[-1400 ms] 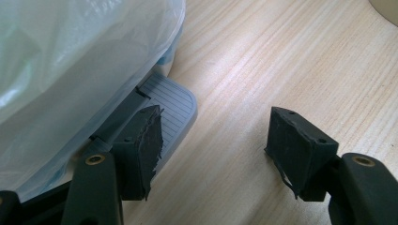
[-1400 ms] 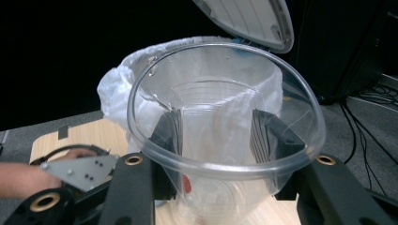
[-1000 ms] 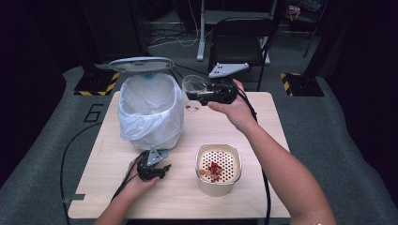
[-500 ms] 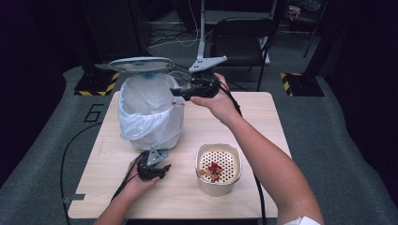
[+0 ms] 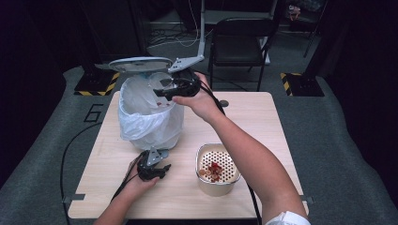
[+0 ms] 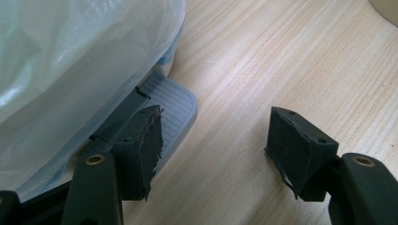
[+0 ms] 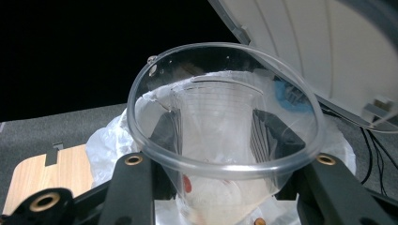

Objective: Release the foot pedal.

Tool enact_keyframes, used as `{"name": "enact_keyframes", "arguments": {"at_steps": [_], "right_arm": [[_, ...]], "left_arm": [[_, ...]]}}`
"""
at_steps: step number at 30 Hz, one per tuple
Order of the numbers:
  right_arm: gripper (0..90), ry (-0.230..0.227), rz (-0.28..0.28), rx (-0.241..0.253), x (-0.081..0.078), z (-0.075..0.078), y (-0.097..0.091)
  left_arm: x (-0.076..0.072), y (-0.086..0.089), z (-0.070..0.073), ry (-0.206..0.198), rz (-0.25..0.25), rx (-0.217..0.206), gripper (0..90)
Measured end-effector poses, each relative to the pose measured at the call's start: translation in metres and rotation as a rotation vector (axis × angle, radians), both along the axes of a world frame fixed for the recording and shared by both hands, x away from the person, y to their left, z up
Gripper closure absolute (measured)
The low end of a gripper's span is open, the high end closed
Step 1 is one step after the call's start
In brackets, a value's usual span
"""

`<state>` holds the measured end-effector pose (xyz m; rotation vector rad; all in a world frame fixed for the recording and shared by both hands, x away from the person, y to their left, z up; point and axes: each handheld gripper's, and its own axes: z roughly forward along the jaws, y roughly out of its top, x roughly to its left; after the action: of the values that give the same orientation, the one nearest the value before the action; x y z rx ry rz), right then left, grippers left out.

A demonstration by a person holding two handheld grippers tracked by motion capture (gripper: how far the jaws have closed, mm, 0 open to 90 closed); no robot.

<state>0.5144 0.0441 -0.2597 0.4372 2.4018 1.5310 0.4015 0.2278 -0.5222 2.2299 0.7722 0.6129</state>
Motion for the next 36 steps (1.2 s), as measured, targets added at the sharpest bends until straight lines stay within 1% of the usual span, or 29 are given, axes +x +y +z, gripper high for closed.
{"name": "enact_keyframes", "arguments": {"at_steps": [1, 3, 5, 6, 8, 10, 11, 12, 13, 14, 15, 17, 19, 24, 25, 26, 27, 28, 29, 30, 31, 35, 36], "right_arm": [[54.2, 0.006, -0.004, -0.005, 0.000, 0.000, 0.002], [54.1, 0.004, -0.009, 0.000, 0.003, 0.001, 0.009], [54.0, 0.002, -0.006, -0.006, 0.005, 0.000, 0.012], [54.0, 0.002, -0.006, -0.006, 0.005, 0.000, 0.012], [53.9, 0.008, -0.012, -0.021, 0.007, -0.001, 0.016], [53.9, 0.007, -0.019, -0.024, 0.008, -0.001, 0.019], [53.9, 0.012, -0.021, -0.021, 0.008, -0.002, 0.021], [53.8, 0.011, -0.021, -0.018, 0.009, -0.002, 0.022], [53.6, 0.015, -0.022, -0.015, 0.010, -0.003, 0.025], [53.6, 0.015, -0.022, -0.015, 0.010, -0.003, 0.025], [53.6, 0.014, -0.022, -0.018, 0.010, -0.003, 0.026], [53.6, 0.013, -0.021, -0.020, 0.011, -0.004, 0.029], [53.5, 0.007, -0.018, -0.029, 0.012, -0.004, 0.033], [52.1, 0.009, -0.025, -0.028, 0.015, -0.007, 0.040], [49.6, 0.010, -0.034, -0.025, 0.016, -0.009, 0.041], [44.2, 0.015, -0.042, -0.019, 0.018, -0.011, 0.043], [36.9, 0.031, -0.058, -0.011, 0.020, -0.013, 0.045], [36.9, 0.031, -0.058, -0.011, 0.020, -0.013, 0.045], [30.0, 0.049, -0.074, -0.007, 0.022, -0.015, 0.046], [27.9, 0.082, -0.087, -0.001, 0.023, -0.018, 0.048], [24.9, 0.087, -0.090, -0.008, 0.024, -0.021, 0.049], [23.5, 0.082, -0.074, 0.001, 0.021, -0.021, 0.047], [23.4, 0.081, -0.070, 0.008, 0.019, -0.020, 0.046]], "left_arm": [[0.000, 0.000, 0.000, 0.000, 0.000, 0.000, 36.0], [0.000, 0.000, 0.000, 0.000, 0.000, 0.000, 36.0], [0.000, 0.000, 0.000, 0.000, 0.000, 0.001, 36.0], [0.000, 0.000, 0.000, -0.001, -0.003, 0.010, 36.0], [0.000, 0.000, 0.000, 0.000, -0.001, 0.009, 36.0], [0.000, 0.000, 0.000, -0.001, 0.003, -0.001, 36.0], [0.000, 0.000, 0.000, 0.000, 0.001, 0.007, 36.0], [0.000, 0.000, 0.000, -0.001, 0.004, -0.003, 36.0], [0.000, 0.000, 0.000, -0.001, 0.000, 0.007, 36.0], [0.000, 0.000, 0.000, 0.000, 0.001, 0.006, 36.0], [0.000, 0.000, 0.000, -0.001, 0.005, -0.004, 36.0], [0.000, 0.000, 0.000, 0.000, 0.001, 0.006, 36.0], [0.000, 0.000, 0.000, -0.001, 0.006, -0.004, 36.0], [0.000, 0.000, 0.000, -0.002, 0.004, -0.005, 36.0], [0.000, 0.000, -0.001, -0.002, 0.005, -0.006, 36.0], [0.000, 0.000, 0.000, -0.003, 0.003, -0.004, 36.0], [-0.001, 0.000, -0.001, -0.003, 0.004, -0.004, 36.0], [-0.001, 0.000, -0.001, -0.003, 0.004, -0.004, 35.9], [-0.001, 0.000, -0.001, -0.004, 0.005, -0.004, 35.9], [-0.001, 0.000, -0.001, -0.004, 0.004, -0.005, 35.9], [-0.001, 0.000, -0.001, -0.004, 0.004, -0.005, 35.9], [0.000, 0.000, -0.001, -0.003, 0.001, -0.005, 36.0], [0.000, 0.001, 0.000, 0.002, -0.003, -0.002, 36.0]]}}
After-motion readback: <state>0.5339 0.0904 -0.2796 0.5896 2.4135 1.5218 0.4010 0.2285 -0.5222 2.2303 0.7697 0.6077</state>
